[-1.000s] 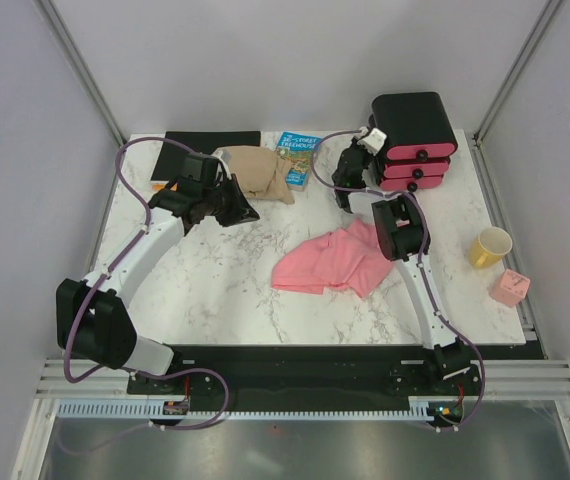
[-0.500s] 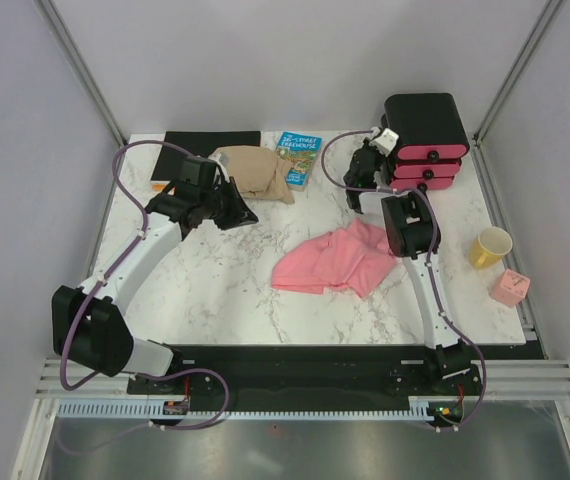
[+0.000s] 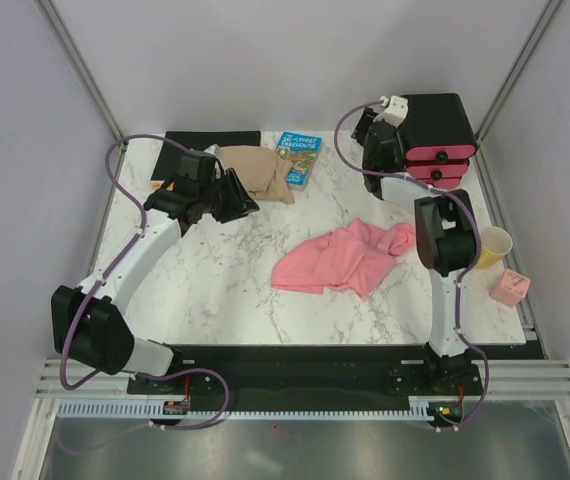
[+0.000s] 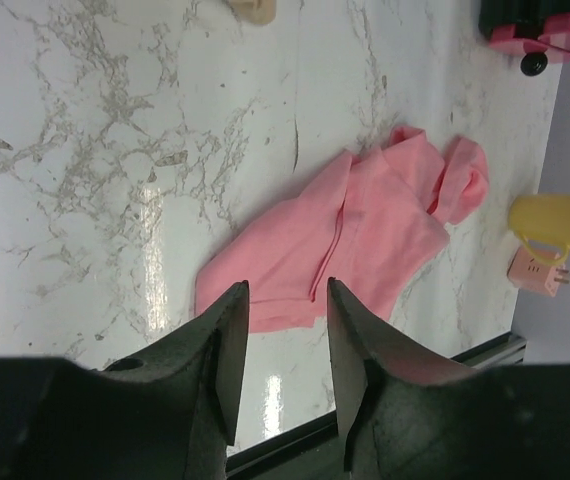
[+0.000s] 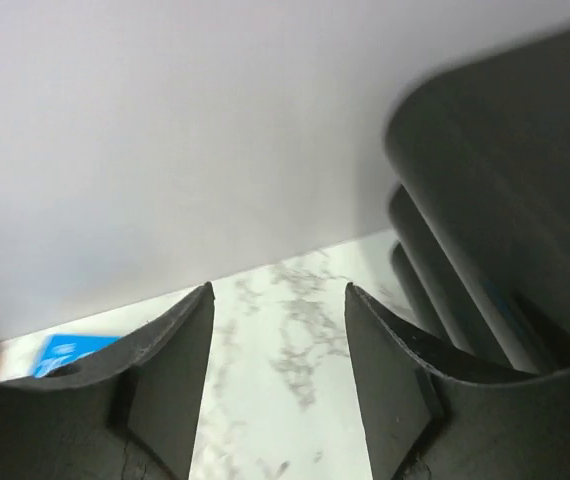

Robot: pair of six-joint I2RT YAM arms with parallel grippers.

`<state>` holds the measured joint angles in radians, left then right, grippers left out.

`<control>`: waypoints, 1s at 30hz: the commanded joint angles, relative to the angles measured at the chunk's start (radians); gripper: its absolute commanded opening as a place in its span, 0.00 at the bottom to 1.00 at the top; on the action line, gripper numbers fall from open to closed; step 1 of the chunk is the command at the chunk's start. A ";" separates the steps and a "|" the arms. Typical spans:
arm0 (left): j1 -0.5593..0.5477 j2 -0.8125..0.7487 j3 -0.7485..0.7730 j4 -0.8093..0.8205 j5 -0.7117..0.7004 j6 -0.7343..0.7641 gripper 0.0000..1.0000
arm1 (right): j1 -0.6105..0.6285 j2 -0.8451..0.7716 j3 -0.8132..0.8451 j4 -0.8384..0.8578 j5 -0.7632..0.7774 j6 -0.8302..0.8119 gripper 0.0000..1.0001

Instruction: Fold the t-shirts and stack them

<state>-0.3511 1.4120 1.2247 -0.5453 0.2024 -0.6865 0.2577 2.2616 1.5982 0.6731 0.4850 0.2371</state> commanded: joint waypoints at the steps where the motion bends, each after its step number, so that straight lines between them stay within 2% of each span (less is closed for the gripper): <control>1: -0.002 -0.004 0.064 0.011 -0.057 -0.044 0.45 | 0.031 -0.244 -0.100 -0.320 -0.233 0.065 0.62; 3: 0.000 -0.004 0.079 0.004 -0.054 -0.039 0.45 | 0.034 -0.332 -0.164 -0.404 -0.261 0.088 0.65; 5: 0.000 -0.001 0.087 -0.008 -0.051 -0.028 0.45 | 0.035 -0.399 -0.214 -0.495 -0.373 0.087 0.67; 9: 0.000 -0.001 0.021 0.007 -0.061 -0.070 0.45 | 0.055 -0.442 -0.201 -0.891 -0.514 0.080 0.64; 12: -0.002 -0.005 -0.047 0.064 -0.008 -0.093 0.44 | 0.109 -0.479 -0.234 -1.058 -0.562 0.088 0.66; 20: 0.000 -0.084 -0.128 0.073 0.022 -0.073 0.44 | 0.270 -0.632 -0.388 -1.155 -0.560 0.162 0.67; 23: -0.002 -0.110 -0.168 0.077 0.038 -0.082 0.44 | 0.299 -0.707 -0.438 -1.162 -0.545 0.200 0.67; 30: -0.003 -0.130 -0.214 0.094 0.072 -0.077 0.44 | 0.342 -0.746 -0.517 -1.202 -0.526 0.234 0.68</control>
<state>-0.3511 1.3117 1.0237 -0.4900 0.2390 -0.7441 0.5755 1.5284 1.1244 -0.4938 -0.0616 0.4274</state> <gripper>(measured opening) 0.441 0.670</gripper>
